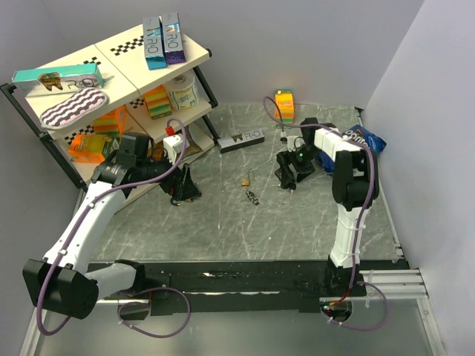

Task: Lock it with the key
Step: Move the lock to the center of the board, then pick up the lock from the center of the board.

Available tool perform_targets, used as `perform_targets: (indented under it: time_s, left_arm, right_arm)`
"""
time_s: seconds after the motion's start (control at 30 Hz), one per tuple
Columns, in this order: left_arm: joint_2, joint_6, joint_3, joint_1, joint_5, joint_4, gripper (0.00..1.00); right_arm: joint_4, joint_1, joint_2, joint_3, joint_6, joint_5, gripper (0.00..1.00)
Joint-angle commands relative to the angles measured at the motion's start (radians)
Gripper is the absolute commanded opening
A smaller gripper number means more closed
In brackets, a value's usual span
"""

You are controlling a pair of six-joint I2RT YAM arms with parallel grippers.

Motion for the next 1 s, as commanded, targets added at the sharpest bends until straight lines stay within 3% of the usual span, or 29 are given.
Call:
perform_targets:
  time_s: [0.0,0.27,0.57,0.8,0.97]
  left_arm:
    - [-0.028,0.009,0.021,0.000,0.022,0.009,0.96]
    - [-0.045,-0.017,0.015,-0.001,-0.027,0.031,0.96]
    - [-0.150,-0.285,-0.057,0.000,-0.263,0.230,0.96]
    - [-0.168,-0.195,-0.075,0.000,-0.214,0.224,0.96]
    - [-0.141,-0.187,-0.066,0.000,-0.208,0.216,0.96]
  right_arm:
    - [0.020,-0.010,-0.106,-0.043,-0.017,0.041,0.98]
    - [0.111,0.019,-0.137,-0.046,0.023,0.037,1.00]
    - [0.192,0.092,-0.069,-0.025,-0.025,0.248,1.00]
    - [0.113,0.100,-0.017,0.033,-0.071,0.232,1.00]
    - [0.149,0.117,-0.028,0.001,-0.070,0.277,0.98]
